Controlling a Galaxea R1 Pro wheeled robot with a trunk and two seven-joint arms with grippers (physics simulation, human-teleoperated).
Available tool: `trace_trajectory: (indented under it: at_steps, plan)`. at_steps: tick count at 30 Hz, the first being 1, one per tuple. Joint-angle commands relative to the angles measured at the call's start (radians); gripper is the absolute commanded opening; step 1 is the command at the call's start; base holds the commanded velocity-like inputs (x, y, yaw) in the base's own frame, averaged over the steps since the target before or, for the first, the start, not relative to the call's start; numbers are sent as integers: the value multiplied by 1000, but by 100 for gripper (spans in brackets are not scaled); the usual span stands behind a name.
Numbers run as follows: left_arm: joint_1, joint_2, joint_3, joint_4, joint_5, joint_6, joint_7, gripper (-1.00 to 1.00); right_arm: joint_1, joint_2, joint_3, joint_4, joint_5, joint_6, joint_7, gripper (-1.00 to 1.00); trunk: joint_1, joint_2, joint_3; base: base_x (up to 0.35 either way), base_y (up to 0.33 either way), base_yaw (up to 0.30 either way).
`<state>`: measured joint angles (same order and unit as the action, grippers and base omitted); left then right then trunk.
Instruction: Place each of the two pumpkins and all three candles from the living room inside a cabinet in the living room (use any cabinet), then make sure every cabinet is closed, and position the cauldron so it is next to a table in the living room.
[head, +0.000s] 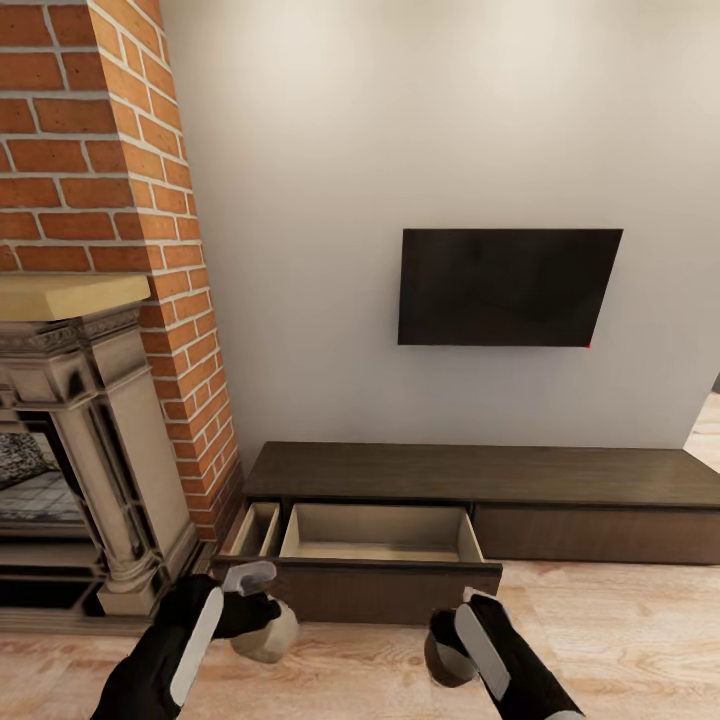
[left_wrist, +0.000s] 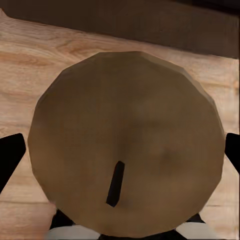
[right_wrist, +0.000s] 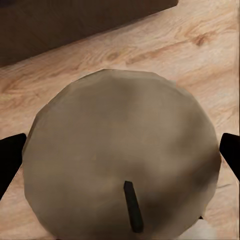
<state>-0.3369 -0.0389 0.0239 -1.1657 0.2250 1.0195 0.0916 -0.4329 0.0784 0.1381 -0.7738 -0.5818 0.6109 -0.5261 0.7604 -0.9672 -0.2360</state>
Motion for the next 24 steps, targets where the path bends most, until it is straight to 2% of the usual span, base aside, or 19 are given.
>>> trace_trajectory:
  at_steps: [1,2,3,9,12,19,24]
  plan:
    - [-2,-12,0,-30,-9,10,2,-100,-4,16,0,-51,1,40,-40,-100,0,0,0,0,0,0]
    - [-12,-27,0,-57,-10,19,3,-100,-16,36,1,-105,-2,76,-81,-100,0,0,0,0,0,0]
    - [-18,-35,0,-67,-10,22,3,-100,-29,45,1,-127,-3,96,-97,-100,0,0,0,0,0,0]
    - [-28,-55,-1,-88,-9,25,3,-100,-66,65,2,-165,-5,175,-119,-100,0,0,0,0,0,0]
    - [-29,-56,1,-99,-7,26,3,-100,-70,93,3,-192,-4,186,-121,-100,0,0,0,0,0,0]
    - [-30,-54,2,-116,-7,28,2,-100,-69,96,-2,-264,-5,193,-120,-100,0,0,0,0,0,0]
    - [-30,-54,5,-127,-6,28,2,-100,-67,96,-1,-276,-4,191,-118,-100,-19,35,15,0,0,0]
